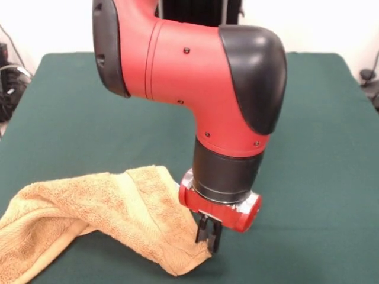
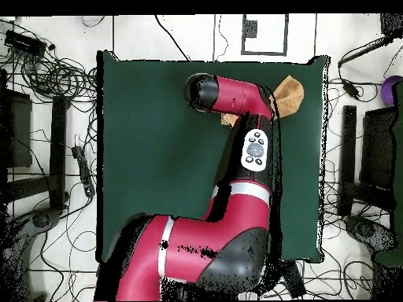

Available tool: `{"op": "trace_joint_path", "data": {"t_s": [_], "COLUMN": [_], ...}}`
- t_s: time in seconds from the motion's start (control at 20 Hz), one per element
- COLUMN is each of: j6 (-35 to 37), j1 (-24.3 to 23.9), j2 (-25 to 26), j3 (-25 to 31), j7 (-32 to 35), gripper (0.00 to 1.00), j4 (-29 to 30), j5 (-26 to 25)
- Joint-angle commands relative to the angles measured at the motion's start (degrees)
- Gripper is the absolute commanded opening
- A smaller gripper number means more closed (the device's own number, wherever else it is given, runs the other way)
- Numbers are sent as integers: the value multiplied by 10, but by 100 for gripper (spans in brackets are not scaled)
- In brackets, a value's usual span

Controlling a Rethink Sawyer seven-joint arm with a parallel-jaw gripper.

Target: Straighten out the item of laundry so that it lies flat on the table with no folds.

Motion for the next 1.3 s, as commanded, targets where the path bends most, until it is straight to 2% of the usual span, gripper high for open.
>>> {"op": "trace_joint_path", "data": {"t_s": [0.05,0.2,0.3,0.5,0.6,0.8,1.0,1.15,1.3], "j6": [-45,-60,-50,-50,-50,-55,-96,-127,-192], "j1": [2,14,33,71,81,95,70,54,48], "j2": [-50,-118,-157,-200,-215,-236,-250,-237,-209], "j3": [41,50,48,42,43,36,63,77,86], "j7": [109,140,188,286,304,310,270,245,252], "gripper": [0,0,0,0,0,0,0,0,0], "j4": [170,284,349,447,484,539,591,603,602], "j5": [11,29,60,137,171,209,228,224,221]}}
